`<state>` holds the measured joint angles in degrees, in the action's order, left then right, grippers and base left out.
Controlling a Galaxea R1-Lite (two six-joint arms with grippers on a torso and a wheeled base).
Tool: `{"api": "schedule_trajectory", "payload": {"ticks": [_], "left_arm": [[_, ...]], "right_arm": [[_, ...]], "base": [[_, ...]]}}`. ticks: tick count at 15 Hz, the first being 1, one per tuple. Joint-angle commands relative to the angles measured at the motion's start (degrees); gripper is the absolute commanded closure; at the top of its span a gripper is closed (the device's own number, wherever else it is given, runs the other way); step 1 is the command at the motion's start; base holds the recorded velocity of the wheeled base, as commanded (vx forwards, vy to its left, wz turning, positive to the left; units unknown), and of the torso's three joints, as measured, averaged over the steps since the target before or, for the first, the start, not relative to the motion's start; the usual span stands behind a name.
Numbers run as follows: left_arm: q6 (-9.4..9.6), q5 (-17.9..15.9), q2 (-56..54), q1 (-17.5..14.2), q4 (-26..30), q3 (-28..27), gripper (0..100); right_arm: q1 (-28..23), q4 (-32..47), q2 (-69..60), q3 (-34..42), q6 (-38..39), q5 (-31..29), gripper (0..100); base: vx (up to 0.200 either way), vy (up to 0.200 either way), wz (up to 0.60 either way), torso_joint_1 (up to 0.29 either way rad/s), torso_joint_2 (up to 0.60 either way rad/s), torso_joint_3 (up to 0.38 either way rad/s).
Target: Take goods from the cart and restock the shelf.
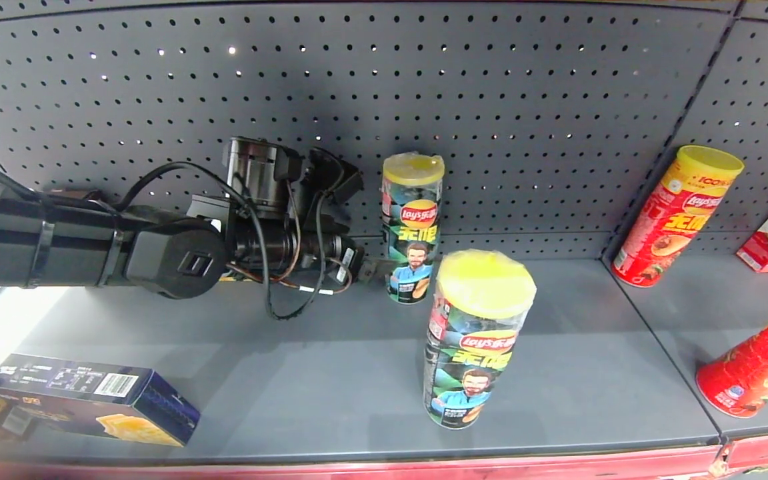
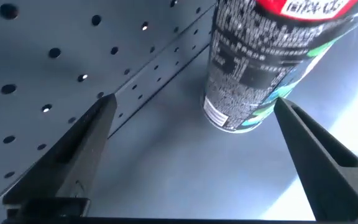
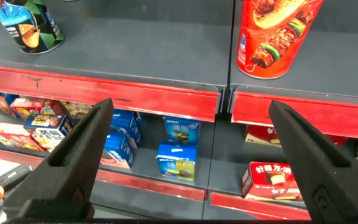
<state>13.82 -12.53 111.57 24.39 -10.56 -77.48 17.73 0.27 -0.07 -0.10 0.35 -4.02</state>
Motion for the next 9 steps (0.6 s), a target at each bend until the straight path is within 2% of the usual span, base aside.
{"api": "schedule_trajectory", "payload": {"ticks": [1, 7, 9], "left_arm": [[0.06, 0.75, -0.04, -0.58, -0.08, 0.05, 0], [-0.03, 4.09, 0.05, -2.42, -0.25, 0.05, 0], [-0.03, 4.18, -0.04, -2.42, -0.25, 0.23, 0]], "right_arm": [[0.03, 0.00, 0.07, 0.01, 0.00, -0.02, 0], [0.03, 0.00, 0.07, 0.01, 0.00, -0.02, 0], [0.03, 0.00, 0.07, 0.01, 0.00, -0.02, 0]], "base": [[0.000, 0.000, 0.00, 0.000, 0.00, 0.000], [0.000, 0.000, 0.00, 0.000, 0.00, 0.000], [0.000, 0.000, 0.00, 0.000, 0.00, 0.000]]}}
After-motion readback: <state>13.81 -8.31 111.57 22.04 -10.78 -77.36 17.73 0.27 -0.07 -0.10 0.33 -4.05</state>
